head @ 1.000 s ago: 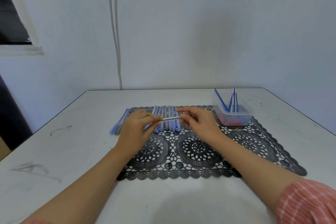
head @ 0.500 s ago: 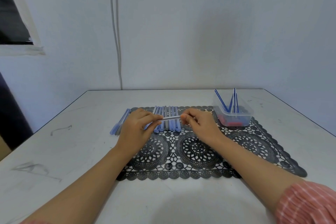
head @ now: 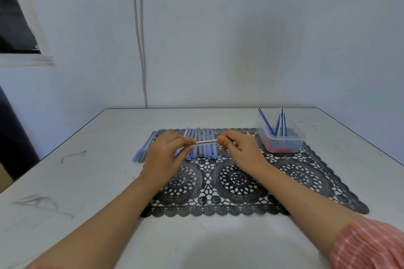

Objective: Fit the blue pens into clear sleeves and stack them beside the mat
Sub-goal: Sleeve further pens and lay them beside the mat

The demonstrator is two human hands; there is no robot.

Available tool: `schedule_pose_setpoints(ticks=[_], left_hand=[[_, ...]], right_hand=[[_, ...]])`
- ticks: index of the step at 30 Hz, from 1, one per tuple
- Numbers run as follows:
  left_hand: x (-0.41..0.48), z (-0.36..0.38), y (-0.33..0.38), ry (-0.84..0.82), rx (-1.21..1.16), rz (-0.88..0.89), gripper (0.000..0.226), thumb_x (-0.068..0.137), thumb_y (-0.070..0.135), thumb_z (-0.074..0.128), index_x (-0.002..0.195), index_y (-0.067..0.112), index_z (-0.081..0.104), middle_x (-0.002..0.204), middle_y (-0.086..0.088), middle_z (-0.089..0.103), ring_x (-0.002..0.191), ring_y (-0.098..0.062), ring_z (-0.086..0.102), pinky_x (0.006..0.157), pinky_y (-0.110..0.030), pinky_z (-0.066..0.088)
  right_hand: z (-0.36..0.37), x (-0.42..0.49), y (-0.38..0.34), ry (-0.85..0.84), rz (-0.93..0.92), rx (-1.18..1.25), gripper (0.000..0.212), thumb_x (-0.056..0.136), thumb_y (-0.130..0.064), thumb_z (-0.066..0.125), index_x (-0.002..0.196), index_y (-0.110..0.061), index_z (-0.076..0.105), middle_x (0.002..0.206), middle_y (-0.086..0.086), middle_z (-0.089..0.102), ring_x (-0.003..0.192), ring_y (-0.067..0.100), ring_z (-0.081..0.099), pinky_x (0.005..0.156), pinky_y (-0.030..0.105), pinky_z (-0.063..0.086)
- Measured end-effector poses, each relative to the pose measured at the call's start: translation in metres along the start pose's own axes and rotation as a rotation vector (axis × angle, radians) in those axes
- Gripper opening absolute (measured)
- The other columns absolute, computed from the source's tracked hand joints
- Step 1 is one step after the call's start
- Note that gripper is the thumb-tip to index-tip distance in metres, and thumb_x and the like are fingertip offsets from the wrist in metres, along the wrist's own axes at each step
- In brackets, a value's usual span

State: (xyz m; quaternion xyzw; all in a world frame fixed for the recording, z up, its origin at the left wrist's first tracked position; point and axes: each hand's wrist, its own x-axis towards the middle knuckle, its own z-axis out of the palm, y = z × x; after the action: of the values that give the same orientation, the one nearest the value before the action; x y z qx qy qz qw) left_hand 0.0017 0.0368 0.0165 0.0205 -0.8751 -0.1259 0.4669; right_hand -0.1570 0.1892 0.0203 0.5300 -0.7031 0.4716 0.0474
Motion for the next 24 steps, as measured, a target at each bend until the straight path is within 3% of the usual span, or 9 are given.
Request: schedule_pose_setpoints(ticks=[5,8,12,18,21,24], left_hand=[[-0.0001,-0.0006,-0.0009,0.007,0.005,-0.007,0.025,0.085,0.031,0.06,0.093,0.011,0.072,0.082,0.004,0.066,0.082,-0.003,0.051,0.075,-0.023,0.044],[0.0004,-0.0005,0.0003,0.033,0.012,-0.01,0.013,0.08,0.021,0.068,0.083,0.008,0.07,0.078,0.003,0.064,0.079,-0.005,0.051,0.072,-0.025,0.044],[0.0021,-0.0009,0.0036,0.05,0.024,0.01,0.01,0.077,0.016,0.069,0.076,0.006,0.068,0.075,0.0,0.064,0.078,-0.008,0.05,0.071,-0.026,0.042],[0.0009,-0.0012,-0.0008,0.037,-0.014,-0.041,0.019,0.081,0.028,0.065,0.077,0.009,0.067,0.075,0.002,0.061,0.076,-0.008,0.049,0.068,-0.028,0.044],[0.0014,-0.0014,-0.0013,0.027,-0.006,-0.035,0.021,0.081,0.028,0.068,0.077,0.008,0.068,0.074,0.002,0.061,0.076,-0.008,0.049,0.068,-0.025,0.042],[0.0022,-0.0003,-0.0003,0.024,0.028,-0.009,0.012,0.077,0.016,0.074,0.074,0.007,0.067,0.07,0.002,0.058,0.073,-0.007,0.045,0.066,-0.023,0.039]], right_hand=[[0.0002,0.0007,-0.0002,0.003,-0.016,0.023,0.008,0.09,-0.028,0.058,0.094,-0.025,0.064,0.072,-0.001,0.064,0.057,0.003,0.054,0.054,0.017,0.042],[0.0,0.0009,0.0007,0.016,-0.036,0.012,0.012,0.091,-0.027,0.057,0.09,-0.021,0.066,0.07,-0.003,0.064,0.061,0.011,0.057,0.059,0.027,0.045],[0.0014,0.0004,0.002,0.012,-0.068,-0.021,0.031,0.091,-0.048,0.043,0.079,-0.026,0.061,0.063,-0.006,0.061,0.059,0.009,0.056,0.058,0.028,0.044],[0.0034,0.0009,0.0065,0.004,-0.08,-0.025,0.017,0.091,-0.035,0.055,0.102,-0.025,0.063,0.071,-0.003,0.063,0.051,0.006,0.049,0.051,0.022,0.04],[0.0013,0.0011,0.0056,0.007,-0.067,-0.01,0.019,0.089,-0.033,0.056,0.099,-0.022,0.067,0.071,-0.006,0.064,0.06,0.008,0.057,0.057,0.028,0.046],[0.0,0.0014,0.0037,-0.004,-0.101,-0.061,0.023,0.089,-0.033,0.05,0.089,-0.019,0.068,0.064,-0.012,0.058,0.059,0.0,0.051,0.055,0.021,0.039]])
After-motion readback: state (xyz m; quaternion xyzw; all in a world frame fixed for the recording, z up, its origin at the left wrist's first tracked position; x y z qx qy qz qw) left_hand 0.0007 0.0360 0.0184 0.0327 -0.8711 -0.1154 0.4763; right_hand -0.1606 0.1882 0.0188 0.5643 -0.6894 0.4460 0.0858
